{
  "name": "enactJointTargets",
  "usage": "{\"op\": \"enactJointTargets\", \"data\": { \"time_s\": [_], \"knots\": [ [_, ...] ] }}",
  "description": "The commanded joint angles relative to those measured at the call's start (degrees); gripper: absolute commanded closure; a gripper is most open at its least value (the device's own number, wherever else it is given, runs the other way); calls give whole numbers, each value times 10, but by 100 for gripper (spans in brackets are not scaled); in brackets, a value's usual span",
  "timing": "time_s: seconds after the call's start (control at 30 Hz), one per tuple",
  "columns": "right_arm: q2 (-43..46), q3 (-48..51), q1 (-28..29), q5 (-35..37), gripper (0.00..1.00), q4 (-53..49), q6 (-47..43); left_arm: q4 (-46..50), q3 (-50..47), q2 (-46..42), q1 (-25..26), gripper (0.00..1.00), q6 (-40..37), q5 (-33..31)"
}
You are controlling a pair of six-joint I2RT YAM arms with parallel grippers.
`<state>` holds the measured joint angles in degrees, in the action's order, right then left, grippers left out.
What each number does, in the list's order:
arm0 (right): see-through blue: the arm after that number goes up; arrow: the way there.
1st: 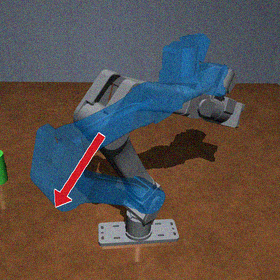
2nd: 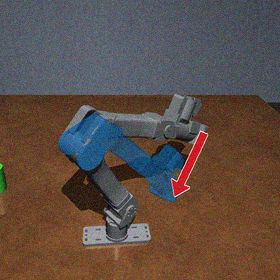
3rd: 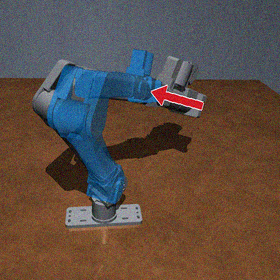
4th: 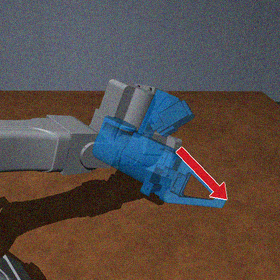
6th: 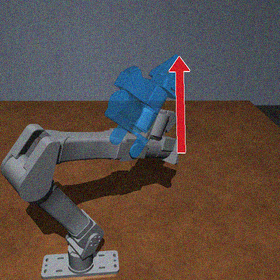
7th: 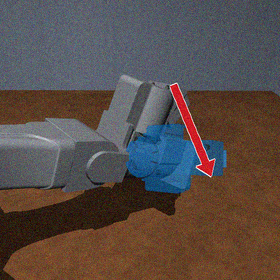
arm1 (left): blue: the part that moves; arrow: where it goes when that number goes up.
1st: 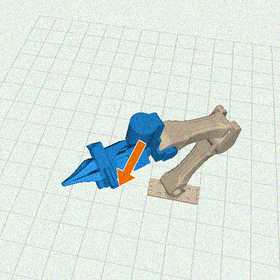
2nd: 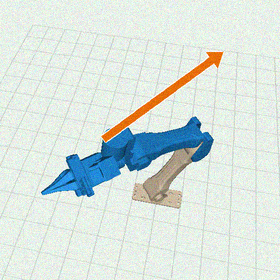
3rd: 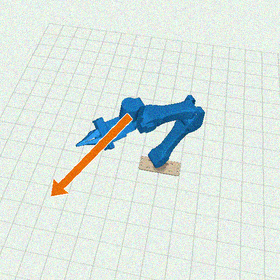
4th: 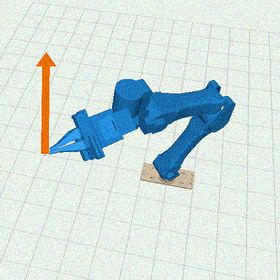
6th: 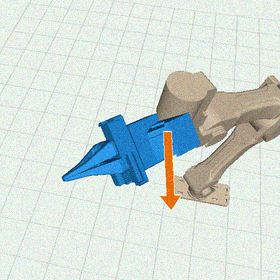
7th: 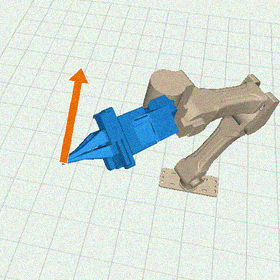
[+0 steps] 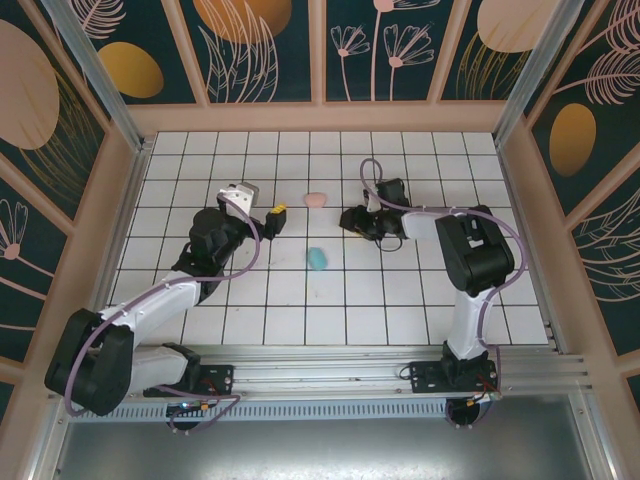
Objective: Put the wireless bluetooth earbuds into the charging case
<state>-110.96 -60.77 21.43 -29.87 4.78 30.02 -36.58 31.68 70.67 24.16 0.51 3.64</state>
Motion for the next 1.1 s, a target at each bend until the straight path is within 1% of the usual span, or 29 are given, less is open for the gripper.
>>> {"op": "enactJointTargets", "data": {
  "time_s": [0.0,0.03,0.1,0.23,0.37,0.43,0.47,0.53,0.6,0.67,0.73,0.8,0.87,0.9,0.97,1.07],
  "knots": [
    [45,-13,-4,86,28,-67,-56,-3,-3,6,-12,1,-27,-68],
    [60,-12,-6,110,22,-76,-65,-3,-2,8,-17,1,-28,-89],
    [100,-9,-18,163,15,-93,-84,-8,-3,9,-29,2,-29,-132],
    [172,16,-62,250,11,-79,-102,-34,-16,11,-57,2,-32,-211],
    [237,71,-122,304,10,-10,-110,-60,-43,9,-73,2,-42,-263],
    [266,109,-146,327,8,42,-128,-78,-65,6,-88,2,-35,-282],
    [281,134,-159,327,7,82,-155,-87,-78,4,-102,1,-26,-288],
    [302,198,-165,361,5,184,-217,-112,-103,9,-138,1,3,-281],
    [309,283,-168,384,1,339,-268,-148,-125,26,-180,1,40,-248],
    [287,342,-172,389,1,475,-306,-202,-138,65,-204,2,47,-215],
    [275,325,-177,382,1,457,-316,-263,-149,108,-212,1,37,-186],
    [260,321,-179,375,1,481,-326,-308,-157,145,-217,2,35,-167],
    [257,320,-180,374,1,481,-334,-330,-169,145,-228,1,44,-152],
    [266,326,-181,373,1,477,-335,-357,-184,149,-232,1,46,-147],
    [303,358,-181,367,1,472,-334,-442,-215,170,-235,1,43,-129],
    [348,424,-194,357,1,503,-317,-423,-212,164,-235,1,33,-108]
  ]
}}
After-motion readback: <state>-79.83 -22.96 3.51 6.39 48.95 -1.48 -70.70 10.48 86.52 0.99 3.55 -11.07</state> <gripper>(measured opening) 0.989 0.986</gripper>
